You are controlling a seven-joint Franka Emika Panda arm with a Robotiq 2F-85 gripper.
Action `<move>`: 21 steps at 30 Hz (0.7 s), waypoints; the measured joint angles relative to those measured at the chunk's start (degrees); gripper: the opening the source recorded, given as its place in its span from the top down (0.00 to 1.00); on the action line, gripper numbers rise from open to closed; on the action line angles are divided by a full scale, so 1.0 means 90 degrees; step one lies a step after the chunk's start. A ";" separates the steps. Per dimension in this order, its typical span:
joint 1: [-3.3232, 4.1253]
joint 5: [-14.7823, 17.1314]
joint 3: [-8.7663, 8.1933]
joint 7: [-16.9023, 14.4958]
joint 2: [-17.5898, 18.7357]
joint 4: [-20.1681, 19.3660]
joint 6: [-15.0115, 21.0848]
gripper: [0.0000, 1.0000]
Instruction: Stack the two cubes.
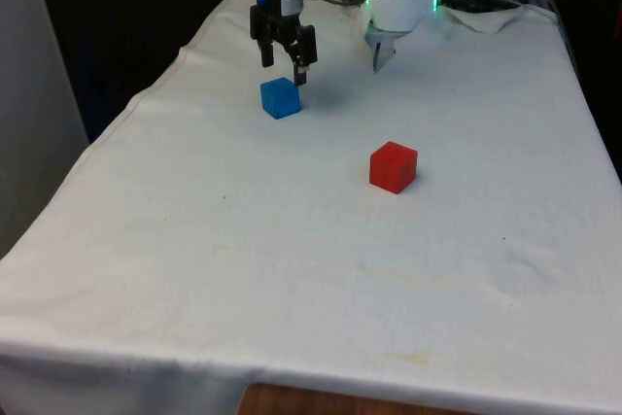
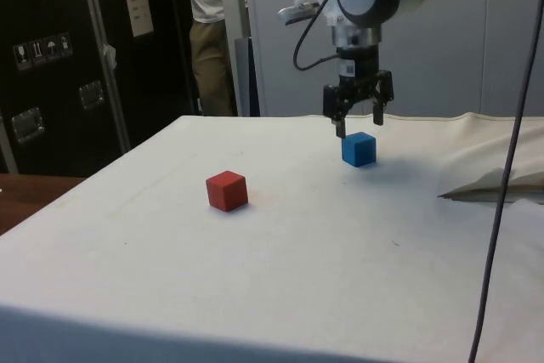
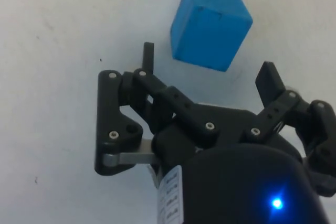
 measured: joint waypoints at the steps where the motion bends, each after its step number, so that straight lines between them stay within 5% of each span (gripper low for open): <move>1: -0.0006 0.0070 0.0000 -0.0064 0.0038 0.0013 0.0000 0.00; 7: -0.0013 0.0325 0.0000 -0.0293 0.0178 0.0045 0.0013 0.00; 21: -0.0019 0.0325 -0.0006 -0.0357 0.0318 0.0108 0.0089 0.00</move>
